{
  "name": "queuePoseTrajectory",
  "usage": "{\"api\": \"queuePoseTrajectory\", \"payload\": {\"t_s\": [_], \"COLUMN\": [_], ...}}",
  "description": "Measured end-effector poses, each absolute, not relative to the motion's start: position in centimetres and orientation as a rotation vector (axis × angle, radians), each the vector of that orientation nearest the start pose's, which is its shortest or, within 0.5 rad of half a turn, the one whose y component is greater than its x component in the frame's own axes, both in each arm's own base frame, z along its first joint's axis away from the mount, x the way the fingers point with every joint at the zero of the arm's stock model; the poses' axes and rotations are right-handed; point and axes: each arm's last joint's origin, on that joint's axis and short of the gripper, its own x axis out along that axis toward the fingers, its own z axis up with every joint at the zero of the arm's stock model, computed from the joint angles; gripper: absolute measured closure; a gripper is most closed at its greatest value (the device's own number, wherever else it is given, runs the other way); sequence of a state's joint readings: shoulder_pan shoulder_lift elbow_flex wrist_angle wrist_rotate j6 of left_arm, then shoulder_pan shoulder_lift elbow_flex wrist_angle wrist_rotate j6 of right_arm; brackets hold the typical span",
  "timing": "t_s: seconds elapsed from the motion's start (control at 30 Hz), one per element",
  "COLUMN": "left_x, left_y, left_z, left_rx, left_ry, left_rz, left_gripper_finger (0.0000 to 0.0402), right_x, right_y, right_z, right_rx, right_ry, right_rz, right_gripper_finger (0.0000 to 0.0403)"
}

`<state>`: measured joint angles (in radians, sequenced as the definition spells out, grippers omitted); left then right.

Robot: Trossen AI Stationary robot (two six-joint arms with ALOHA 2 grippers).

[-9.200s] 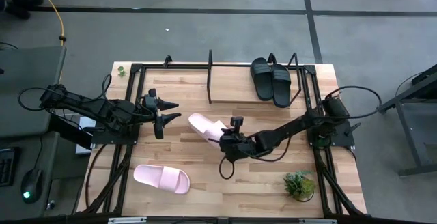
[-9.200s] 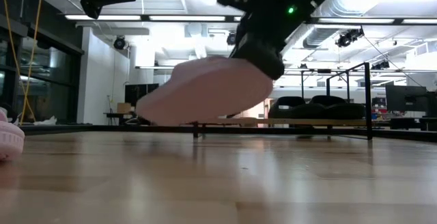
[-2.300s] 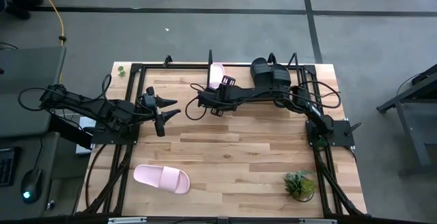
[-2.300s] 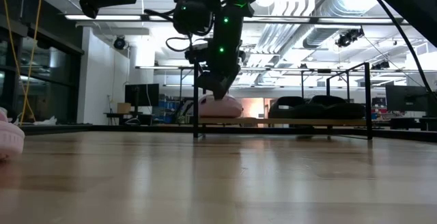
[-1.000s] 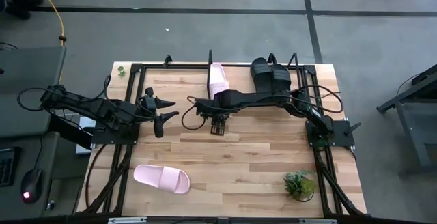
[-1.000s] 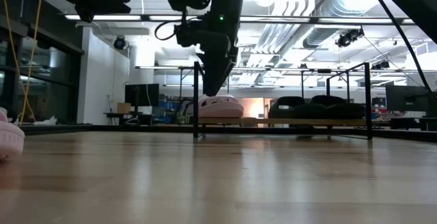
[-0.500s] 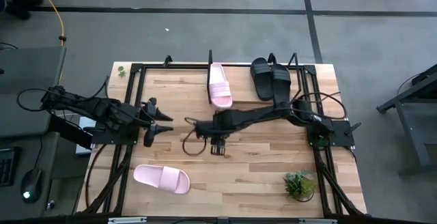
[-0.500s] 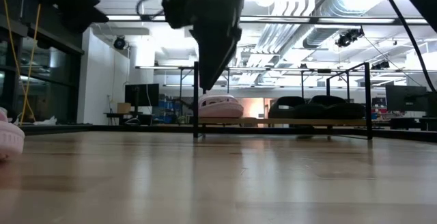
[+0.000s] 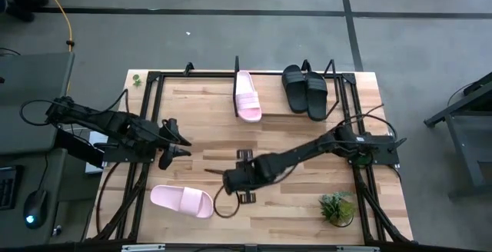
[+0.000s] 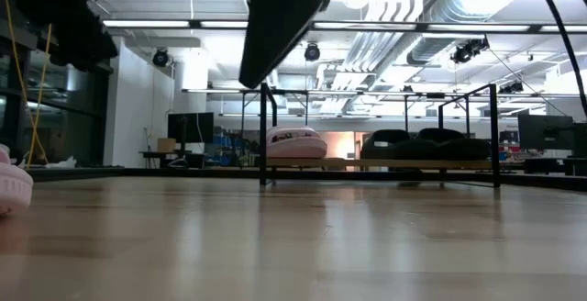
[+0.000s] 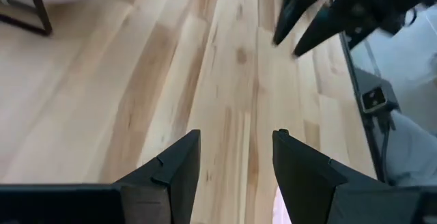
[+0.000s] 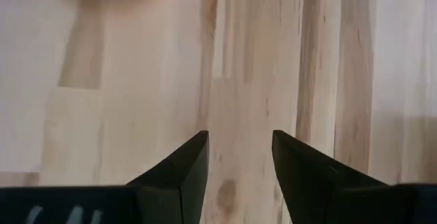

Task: Pick and place slides into the shelf
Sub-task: Put the pink slides on the shelf

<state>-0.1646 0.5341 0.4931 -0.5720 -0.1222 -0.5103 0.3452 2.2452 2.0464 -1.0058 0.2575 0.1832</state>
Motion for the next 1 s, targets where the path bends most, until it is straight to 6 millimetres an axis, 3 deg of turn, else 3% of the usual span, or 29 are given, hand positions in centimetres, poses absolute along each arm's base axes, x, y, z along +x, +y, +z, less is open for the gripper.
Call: {"api": "queuePoseTrajectory", "payload": {"t_s": [0.2, 0.6, 1.0], "left_x": [11.7, 11.9, 12.1], "left_y": [-1.8, -1.9, -1.6], "left_z": [22.2, 22.4, 22.7], "left_rx": [-0.447, -0.46, -0.43], "left_ry": [0.654, 0.632, 0.578], "left_rz": [0.057, 0.043, 0.117], "left_gripper_finger": [0.0234, 0.0234, 0.0234], "right_x": [44.3, 43.6, 45.5], "right_y": [16.8, 17.0, 19.3], "right_z": [23.2, 23.1, 24.4], "right_rx": [-0.26, -0.267, -0.32], "right_ry": [1.095, 1.125, 0.866], "right_rz": [-0.041, -0.136, 0.079], "right_gripper_finger": [0.0252, 0.0252, 0.0252]}}
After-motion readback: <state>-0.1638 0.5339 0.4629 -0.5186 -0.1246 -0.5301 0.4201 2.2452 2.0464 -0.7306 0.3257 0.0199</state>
